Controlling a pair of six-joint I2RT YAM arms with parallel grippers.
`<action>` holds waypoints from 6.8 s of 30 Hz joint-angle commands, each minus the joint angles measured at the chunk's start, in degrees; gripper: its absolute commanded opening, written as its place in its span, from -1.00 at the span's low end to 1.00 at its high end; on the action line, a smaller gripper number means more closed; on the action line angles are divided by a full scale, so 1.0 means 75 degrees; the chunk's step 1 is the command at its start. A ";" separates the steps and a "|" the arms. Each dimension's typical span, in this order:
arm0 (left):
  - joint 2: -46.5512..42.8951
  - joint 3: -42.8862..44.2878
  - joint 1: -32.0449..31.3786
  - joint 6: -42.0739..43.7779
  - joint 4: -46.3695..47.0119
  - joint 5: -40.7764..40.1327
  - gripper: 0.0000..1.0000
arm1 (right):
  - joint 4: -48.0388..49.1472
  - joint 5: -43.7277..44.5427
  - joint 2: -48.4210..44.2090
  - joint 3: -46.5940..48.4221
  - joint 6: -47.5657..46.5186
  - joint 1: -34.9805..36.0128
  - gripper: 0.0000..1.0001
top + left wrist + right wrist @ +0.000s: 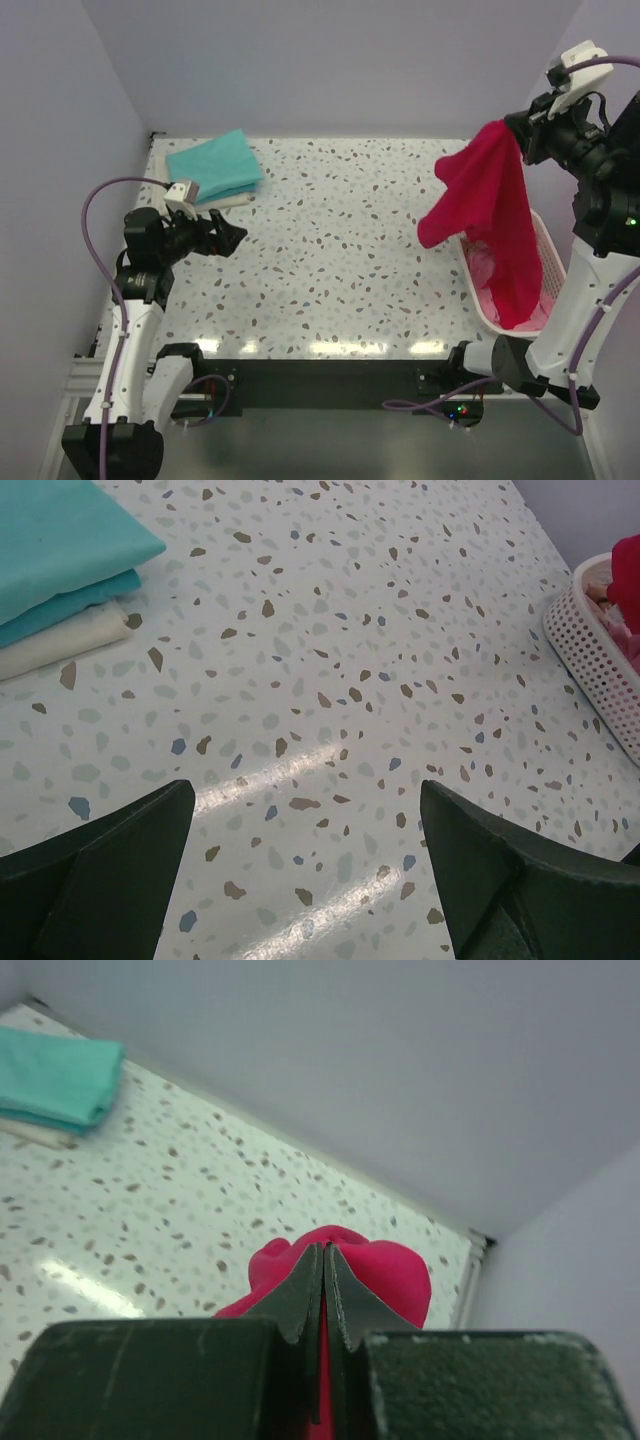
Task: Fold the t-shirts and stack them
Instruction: Grab the tshirt from the pile, then move the tshirt to the center of the board, then flatten the tshirt out
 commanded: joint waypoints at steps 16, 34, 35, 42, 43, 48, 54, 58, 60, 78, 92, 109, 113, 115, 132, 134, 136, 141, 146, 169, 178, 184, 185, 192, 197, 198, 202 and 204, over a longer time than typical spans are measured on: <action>0.0034 0.0766 -0.0040 0.0022 -0.0125 0.0101 1.00 | 0.3823 -0.2268 0.0219 -0.1184 0.4210 0.3355 -1.00; 0.0794 -0.0124 -0.1583 -0.0529 0.0367 0.0524 0.93 | 0.4013 0.1585 0.1344 -0.5714 0.0580 0.3699 0.31; 0.0876 -0.0182 -0.1819 -0.0529 0.0355 0.0210 0.91 | 0.3303 0.0778 0.1262 -0.5784 -0.0341 0.3699 0.46; 0.1966 -0.0324 -0.4677 -0.1008 0.0507 -0.1946 0.78 | 0.1196 -0.0663 0.0584 -0.7782 -0.3117 0.4682 0.46; 0.2095 -0.0312 -0.5400 -0.1102 0.0600 -0.2275 0.71 | 0.1453 0.0002 0.0454 -0.8114 -0.2953 0.4927 0.44; 0.2950 -0.0347 -0.7582 -0.1700 0.1209 -0.4396 0.49 | 0.2942 0.1378 -0.0273 -0.9789 -0.1653 0.5246 0.47; 0.4204 -0.0149 -0.8781 -0.1888 0.2287 -0.6061 0.47 | 0.3353 0.2082 -0.0286 -1.0448 -0.1288 0.5340 0.55; 0.5117 0.0367 -0.9285 -0.1935 0.2300 -0.7044 0.45 | 0.3448 0.1720 0.0054 -1.0472 -0.0996 0.5375 0.55; 0.5598 0.0578 -0.9473 -0.2052 0.2593 -0.7292 0.45 | 0.3670 0.1800 0.0276 -1.0542 -0.0831 0.5422 0.55; 0.6948 0.0896 -0.9720 -0.2650 0.2100 -0.8032 -0.25 | 0.3366 0.2540 0.1941 -1.0097 -0.0655 0.5715 -0.22; 0.4069 0.1011 -0.9090 -0.1423 0.1293 -0.7787 -0.93 | 0.1855 0.3910 -0.0050 -0.7630 -0.1381 0.5330 -1.00; 0.5585 0.9266 -0.8044 0.1182 -0.0945 -0.4460 -1.00 | 0.2076 0.5748 0.0347 -0.0561 -0.2306 0.4016 -1.00; 0.5834 1.0819 -0.8278 0.1228 -0.1285 -0.4258 -1.00 | 0.2534 0.6102 0.0698 0.1053 -0.2377 0.3992 -1.00; 0.5544 1.1089 -0.8314 0.1240 -0.1298 -0.4363 -1.00 | 0.2546 0.6067 0.1026 0.1607 -0.2354 0.3980 -1.00; 0.1323 0.7528 -0.8326 0.2224 -0.1016 -0.8745 -1.00 | 0.2407 0.4708 0.0746 0.1339 -0.1429 0.3992 -1.00; 0.1253 0.7633 -0.8326 0.2295 -0.1063 -0.8758 -1.00 | 0.2312 0.4638 0.0525 0.1399 -0.1382 0.3992 -1.00; 0.1170 0.7879 -0.8314 0.2400 -0.1051 -0.8747 -1.00 | 0.2125 0.4404 0.0325 0.1410 -0.1300 0.3992 -1.00; 0.0692 0.8430 -0.8314 0.2669 -0.0608 -0.8058 -1.00 | 0.1481 0.3317 -0.0588 0.1154 -0.1054 0.3981 -1.00; 0.0151 0.8489 -0.8302 0.2670 -0.0348 -0.6967 -1.00 | 0.1011 0.2517 -0.1374 0.1059 -0.1111 0.3992 -1.00; 0.0993 0.3293 -0.6925 0.1373 0.1139 -0.9313 -1.00 | 0.5120 0.4355 -0.2163 -0.8289 0.0294 0.3969 -1.00; 0.5853 0.3012 -0.2244 -0.0576 0.1564 -0.3532 0.44 | 0.4749 0.4872 0.1120 -0.7520 0.0144 0.3805 0.40; 0.4923 0.3192 -0.2255 -0.0331 0.0791 -0.3883 0.57 | 0.3849 0.3481 0.0466 -0.7320 -0.1574 0.3793 0.97; 0.4758 0.3157 -0.2255 -0.0226 0.0568 -0.3698 0.57 | 0.3208 0.3106 0.0406 -0.7285 -0.1940 0.3793 0.97; 0.3187 0.1194 -0.2676 -0.0891 -0.0337 -0.2220 0.52 | 0.0752 0.1084 0.0523 -0.8019 -0.3633 0.4226 0.44; 0.2740 0.0123 -0.4080 -0.1886 0.0107 -0.2559 0.43 | 0.1326 0.2116 0.0265 -0.9333 -0.2835 0.4799 0.39; 0.2752 -0.0075 -0.4234 -0.2004 0.0213 -0.2582 0.43 | 0.1350 0.2176 0.0277 -0.9440 -0.2834 0.4859 0.40; 0.3009 -0.0324 -0.4739 -0.2368 0.0659 -0.2898 0.42 | 0.1432 0.2328 0.0627 -0.9734 -0.2671 0.4930 0.36; 0.3138 -0.0312 -0.4892 -0.2427 0.0834 -0.2946 0.40 | 0.1374 0.2178 0.0733 -0.9792 -0.2717 0.4930 0.28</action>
